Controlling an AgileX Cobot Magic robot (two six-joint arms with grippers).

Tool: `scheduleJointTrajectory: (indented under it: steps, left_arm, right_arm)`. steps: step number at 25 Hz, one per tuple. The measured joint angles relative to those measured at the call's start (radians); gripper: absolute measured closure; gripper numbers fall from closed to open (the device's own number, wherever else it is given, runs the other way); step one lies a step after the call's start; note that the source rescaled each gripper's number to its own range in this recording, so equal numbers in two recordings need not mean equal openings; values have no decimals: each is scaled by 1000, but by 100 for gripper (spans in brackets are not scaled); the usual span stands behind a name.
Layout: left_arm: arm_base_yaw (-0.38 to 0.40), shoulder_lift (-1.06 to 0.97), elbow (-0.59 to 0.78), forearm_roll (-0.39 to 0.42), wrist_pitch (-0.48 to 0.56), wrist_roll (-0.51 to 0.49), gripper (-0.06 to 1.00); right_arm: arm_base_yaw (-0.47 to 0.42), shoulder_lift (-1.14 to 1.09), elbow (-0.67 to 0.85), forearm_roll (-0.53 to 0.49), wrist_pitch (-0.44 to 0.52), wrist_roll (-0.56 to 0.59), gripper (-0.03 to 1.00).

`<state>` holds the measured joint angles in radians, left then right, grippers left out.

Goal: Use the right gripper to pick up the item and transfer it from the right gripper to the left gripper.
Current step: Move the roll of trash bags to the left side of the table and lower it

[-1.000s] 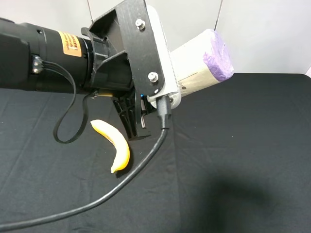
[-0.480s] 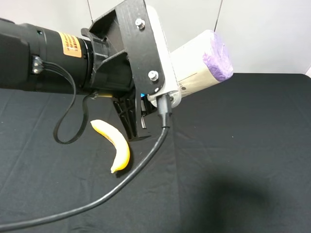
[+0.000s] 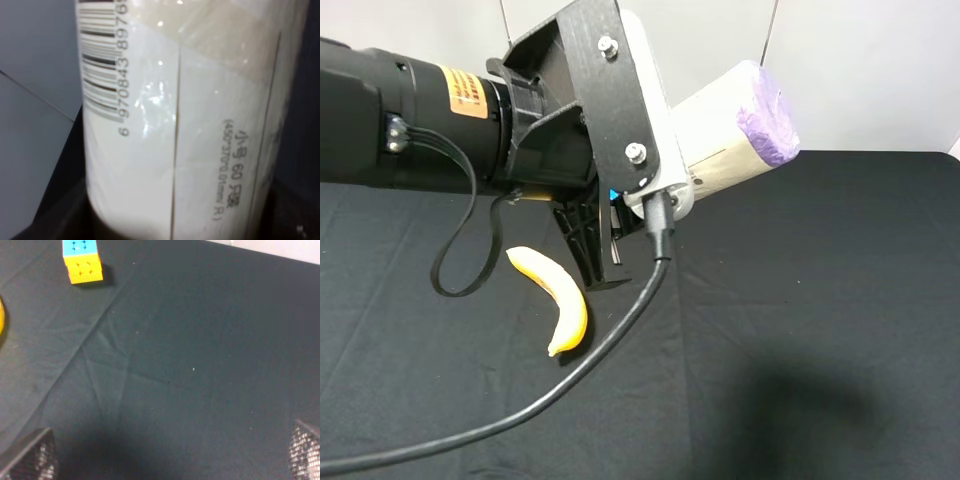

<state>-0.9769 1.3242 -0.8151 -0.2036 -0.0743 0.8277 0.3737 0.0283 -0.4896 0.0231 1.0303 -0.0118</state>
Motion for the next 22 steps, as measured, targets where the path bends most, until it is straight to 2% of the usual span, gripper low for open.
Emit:
scheduleJointTrajectory:
  steps: [4, 6, 15, 19, 22]
  left_arm:
    - [0, 0, 0, 0, 0, 0, 94]
    - [0, 0, 0, 0, 0, 0, 94]
    - [0, 0, 0, 0, 0, 0, 94]
    - [0, 0, 0, 0, 0, 0, 94]
    - [0, 0, 0, 0, 0, 0, 94]
  right_arm:
    - [-4, -2, 1, 0, 0, 0, -3]
    - [-34, -3, 1, 0, 0, 0, -3]
    - [-365, -33, 1, 1, -2, 0, -3]
    - [-456, -33, 1, 1, -2, 0, -3]
    - [-469, -33, 1, 1, -2, 0, -3]
